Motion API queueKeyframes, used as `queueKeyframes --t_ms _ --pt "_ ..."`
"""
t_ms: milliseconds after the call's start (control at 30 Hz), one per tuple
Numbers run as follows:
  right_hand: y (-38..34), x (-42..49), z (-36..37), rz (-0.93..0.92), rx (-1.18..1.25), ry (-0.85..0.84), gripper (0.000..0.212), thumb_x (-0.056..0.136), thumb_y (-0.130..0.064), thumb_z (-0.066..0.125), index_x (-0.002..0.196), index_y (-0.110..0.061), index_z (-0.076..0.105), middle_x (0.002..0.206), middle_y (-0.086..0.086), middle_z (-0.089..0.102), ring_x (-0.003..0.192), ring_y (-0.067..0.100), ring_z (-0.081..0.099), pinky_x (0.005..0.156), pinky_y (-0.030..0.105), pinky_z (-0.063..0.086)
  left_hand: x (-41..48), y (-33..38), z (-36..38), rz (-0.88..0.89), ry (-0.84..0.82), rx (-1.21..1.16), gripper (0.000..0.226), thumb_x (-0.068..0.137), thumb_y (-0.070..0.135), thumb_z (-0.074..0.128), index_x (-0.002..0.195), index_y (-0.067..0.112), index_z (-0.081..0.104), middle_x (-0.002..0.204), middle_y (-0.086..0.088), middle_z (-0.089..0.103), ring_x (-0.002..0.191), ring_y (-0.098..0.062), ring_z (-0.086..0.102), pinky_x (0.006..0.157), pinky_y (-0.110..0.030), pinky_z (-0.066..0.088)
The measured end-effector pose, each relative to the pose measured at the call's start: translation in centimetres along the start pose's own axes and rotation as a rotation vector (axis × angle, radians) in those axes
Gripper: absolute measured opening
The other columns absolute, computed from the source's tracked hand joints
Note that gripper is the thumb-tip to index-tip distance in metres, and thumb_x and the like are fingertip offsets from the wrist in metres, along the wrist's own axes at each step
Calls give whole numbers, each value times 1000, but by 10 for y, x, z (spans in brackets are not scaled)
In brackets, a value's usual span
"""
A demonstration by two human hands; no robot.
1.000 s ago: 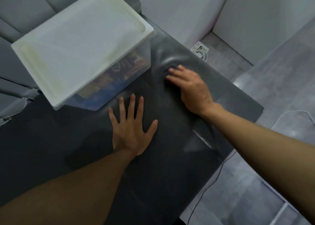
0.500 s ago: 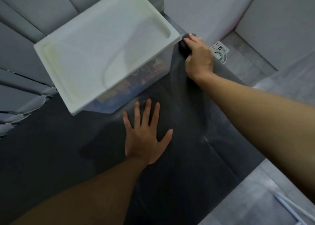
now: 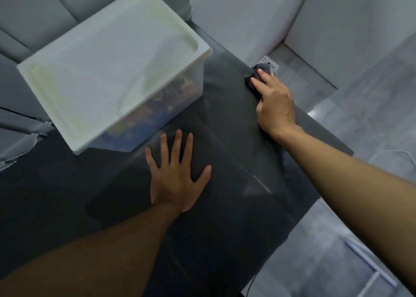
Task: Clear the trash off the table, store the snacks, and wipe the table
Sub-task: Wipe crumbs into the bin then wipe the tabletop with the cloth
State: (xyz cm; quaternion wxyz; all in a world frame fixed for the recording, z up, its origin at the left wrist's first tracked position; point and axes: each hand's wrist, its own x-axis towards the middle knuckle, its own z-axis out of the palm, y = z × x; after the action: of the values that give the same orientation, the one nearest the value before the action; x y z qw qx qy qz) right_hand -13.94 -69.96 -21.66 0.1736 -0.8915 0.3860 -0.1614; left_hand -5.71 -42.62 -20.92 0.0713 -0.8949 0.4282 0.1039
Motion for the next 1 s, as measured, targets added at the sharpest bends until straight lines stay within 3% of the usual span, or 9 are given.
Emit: queueKeyframes --t_ms 267,433,600,733,867,1000 --pt "26 -75 -31 171 -67 18 59 89 7 42 142 -17 53 155 4 40 144 32 33 117 41 27 0 3 6 -8 43 -12 85 89 76 5 158 27 -4 166 2 -7 152 -29 -10 116 -66 3" --pt "20 -126 -35 246 25 87 60 85 9 42 139 -14 57 152 6 45 143 35 34 116 42 31 -2 3 9 4 56 -38 77 92 72 0 157 31 -5 166 3 -5 151 -31 -10 115 -67 1" --pt "-9 -171 -35 -38 85 -76 60 81 5 46 136 -13 59 148 5 50 140 35 41 116 42 33 -5 4 4 18 0 -76 75 92 72 2 156 35 -11 165 3 -13 150 -33 -16 115 -66 -5" --pt "-19 -191 -39 -164 -40 -258 68 85 3 47 148 -20 45 158 0 35 147 34 27 119 45 25 -12 0 -8 69 -105 -87 77 93 72 10 155 33 -14 164 3 -20 149 -34 -18 119 -60 -5" --pt "-27 -190 -51 -105 -200 -416 60 101 -23 39 157 -30 18 166 -4 9 152 30 5 123 46 8 -28 -11 -16 162 -212 -83 77 95 69 18 155 34 -15 163 5 -21 150 -32 -15 121 -56 0" --pt "-48 -191 -71 -50 -266 -430 61 103 -47 33 158 -32 13 167 -2 5 152 29 -1 122 52 4 -46 -20 -40 261 -223 -86 74 97 65 19 156 32 -10 165 5 -13 152 -25 -6 122 -53 3"
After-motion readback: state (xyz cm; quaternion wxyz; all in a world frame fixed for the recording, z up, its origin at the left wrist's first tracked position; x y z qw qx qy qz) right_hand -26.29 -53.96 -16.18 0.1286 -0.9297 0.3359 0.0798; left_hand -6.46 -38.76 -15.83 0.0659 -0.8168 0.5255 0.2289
